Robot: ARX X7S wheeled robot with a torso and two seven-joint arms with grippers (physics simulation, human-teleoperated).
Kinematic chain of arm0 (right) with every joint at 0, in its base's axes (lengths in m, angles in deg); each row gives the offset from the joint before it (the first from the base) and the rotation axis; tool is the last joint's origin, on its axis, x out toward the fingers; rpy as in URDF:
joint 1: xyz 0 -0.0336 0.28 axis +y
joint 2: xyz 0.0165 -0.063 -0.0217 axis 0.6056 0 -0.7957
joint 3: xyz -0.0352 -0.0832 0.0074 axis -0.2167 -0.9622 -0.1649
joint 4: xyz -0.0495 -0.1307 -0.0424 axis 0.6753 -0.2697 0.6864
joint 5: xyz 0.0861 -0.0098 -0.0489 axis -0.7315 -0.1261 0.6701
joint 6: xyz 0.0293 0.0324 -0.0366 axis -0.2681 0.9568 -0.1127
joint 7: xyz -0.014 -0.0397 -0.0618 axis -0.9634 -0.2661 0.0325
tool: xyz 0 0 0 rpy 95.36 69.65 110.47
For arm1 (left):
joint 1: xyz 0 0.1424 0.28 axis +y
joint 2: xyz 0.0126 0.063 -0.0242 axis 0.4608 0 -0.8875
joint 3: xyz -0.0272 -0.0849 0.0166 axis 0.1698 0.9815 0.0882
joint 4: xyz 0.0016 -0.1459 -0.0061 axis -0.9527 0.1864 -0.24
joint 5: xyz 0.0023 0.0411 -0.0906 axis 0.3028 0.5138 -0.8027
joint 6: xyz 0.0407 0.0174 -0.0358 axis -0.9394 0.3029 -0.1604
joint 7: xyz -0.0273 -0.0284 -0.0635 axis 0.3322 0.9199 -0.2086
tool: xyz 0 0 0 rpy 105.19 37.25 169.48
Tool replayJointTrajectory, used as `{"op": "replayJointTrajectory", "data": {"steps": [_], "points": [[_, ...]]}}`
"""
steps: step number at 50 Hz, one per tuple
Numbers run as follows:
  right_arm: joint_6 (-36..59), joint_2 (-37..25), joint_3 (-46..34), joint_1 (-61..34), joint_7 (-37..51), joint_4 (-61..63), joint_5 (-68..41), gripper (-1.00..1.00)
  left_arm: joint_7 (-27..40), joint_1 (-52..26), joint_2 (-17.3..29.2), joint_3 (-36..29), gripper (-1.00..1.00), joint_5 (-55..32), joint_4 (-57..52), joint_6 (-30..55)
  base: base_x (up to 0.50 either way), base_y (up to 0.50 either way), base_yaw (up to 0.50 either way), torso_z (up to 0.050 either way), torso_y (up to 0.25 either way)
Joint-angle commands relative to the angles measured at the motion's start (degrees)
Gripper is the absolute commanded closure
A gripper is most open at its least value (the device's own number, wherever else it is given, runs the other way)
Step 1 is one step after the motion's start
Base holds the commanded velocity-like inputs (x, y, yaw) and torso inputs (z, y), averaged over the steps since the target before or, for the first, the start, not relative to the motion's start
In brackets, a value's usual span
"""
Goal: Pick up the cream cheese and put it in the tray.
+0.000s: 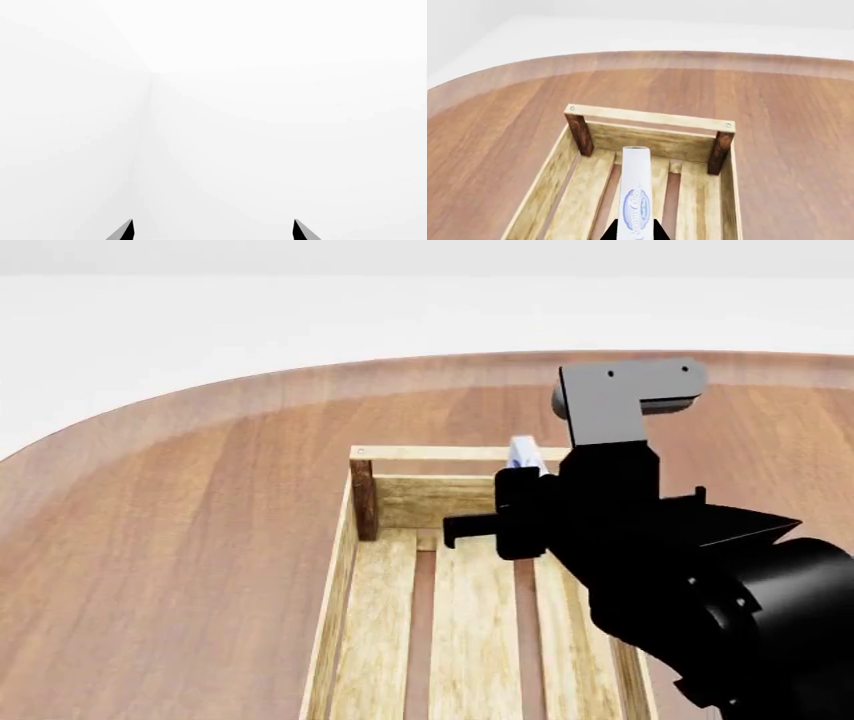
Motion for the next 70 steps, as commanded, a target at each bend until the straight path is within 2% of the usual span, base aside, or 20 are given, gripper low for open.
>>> {"op": "replayJointTrajectory", "data": {"steps": [1, 14, 27, 53, 70], "points": [[3.2, 2.6, -0.6, -4.1, 0.9, -4.0, 0.4, 1.00, 0.1, 0.1, 0.1, 0.1, -1.00, -0.1, -0.2, 0.1, 0.00, 0.00, 0.00, 0.000, 0.000], [10.1, 2.9, -4.6, -8.3, -0.3, -7.9, 0.2, 1.00, -0.1, -0.1, 0.0, -0.1, -1.00, -0.2, 0.1, 0.3, 0.00, 0.00, 0.00, 0.001, 0.000], [12.2, 2.4, -4.6, -8.8, 1.2, -7.3, -0.5, 1.00, -0.1, -0.2, 0.1, -0.2, -1.00, -0.5, 0.1, 0.2, 0.00, 0.00, 0.00, 0.000, 0.001], [11.5, 1.4, -8.9, -5.7, -1.5, -4.4, -0.3, 1.00, 0.1, -0.4, -0.2, -0.1, -1.00, -0.2, 0.3, 0.4, 0.00, 0.00, 0.00, 0.000, 0.000], [9.3, 0.2, -6.2, -4.1, -4.3, -4.0, -3.2, 1.00, -0.1, -0.6, -0.3, -0.3, -1.00, 0.0, 0.4, 0.8, 0.00, 0.00, 0.00, 0.001, 0.001]]}}
